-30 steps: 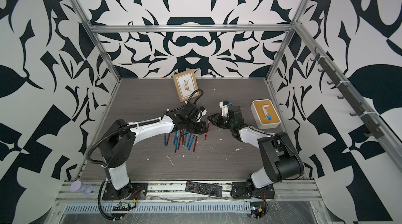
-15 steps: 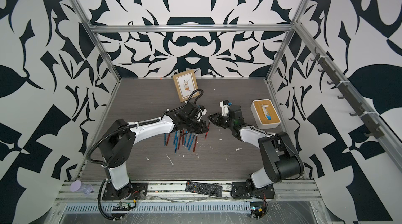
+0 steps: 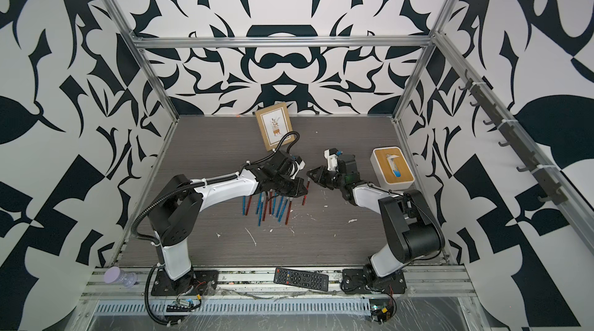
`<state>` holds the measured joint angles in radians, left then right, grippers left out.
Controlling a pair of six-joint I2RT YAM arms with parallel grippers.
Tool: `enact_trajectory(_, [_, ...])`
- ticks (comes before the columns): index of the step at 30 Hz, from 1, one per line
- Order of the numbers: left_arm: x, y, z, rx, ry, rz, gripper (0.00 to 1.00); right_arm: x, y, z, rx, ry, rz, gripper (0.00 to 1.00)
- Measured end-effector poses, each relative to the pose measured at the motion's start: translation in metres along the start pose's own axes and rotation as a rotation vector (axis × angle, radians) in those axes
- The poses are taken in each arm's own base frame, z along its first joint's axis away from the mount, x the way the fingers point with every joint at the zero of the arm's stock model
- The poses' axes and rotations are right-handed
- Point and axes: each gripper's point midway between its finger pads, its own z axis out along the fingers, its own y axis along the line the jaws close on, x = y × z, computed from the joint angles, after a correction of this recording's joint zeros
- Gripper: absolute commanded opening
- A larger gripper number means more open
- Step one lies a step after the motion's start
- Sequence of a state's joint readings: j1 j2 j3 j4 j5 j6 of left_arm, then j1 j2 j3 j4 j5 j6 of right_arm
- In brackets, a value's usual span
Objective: Remove protective caps from carving knives
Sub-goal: Remove the protective sleeve from the carving knife.
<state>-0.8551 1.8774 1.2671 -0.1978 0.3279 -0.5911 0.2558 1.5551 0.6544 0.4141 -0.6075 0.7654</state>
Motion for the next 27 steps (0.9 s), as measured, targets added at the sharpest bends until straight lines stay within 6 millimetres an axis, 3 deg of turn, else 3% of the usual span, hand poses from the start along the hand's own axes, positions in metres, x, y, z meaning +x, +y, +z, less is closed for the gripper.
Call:
enact_trajectory(13, [0.003,0.002,0.003,0.004,0.016,0.017,0.00,0.000,-0.004,0.001,-0.004,0.022,0.029,0.01])
enact_trajectory(20, [0.026,-0.008,0.006,0.040,0.105,0.030,0.00,-0.031,-0.004,0.000,0.006,-0.062,0.014,0.01])
enact_trajectory(27, [0.032,-0.009,0.007,0.045,0.125,0.032,0.00,-0.040,-0.001,0.000,-0.002,-0.081,0.003,0.01])
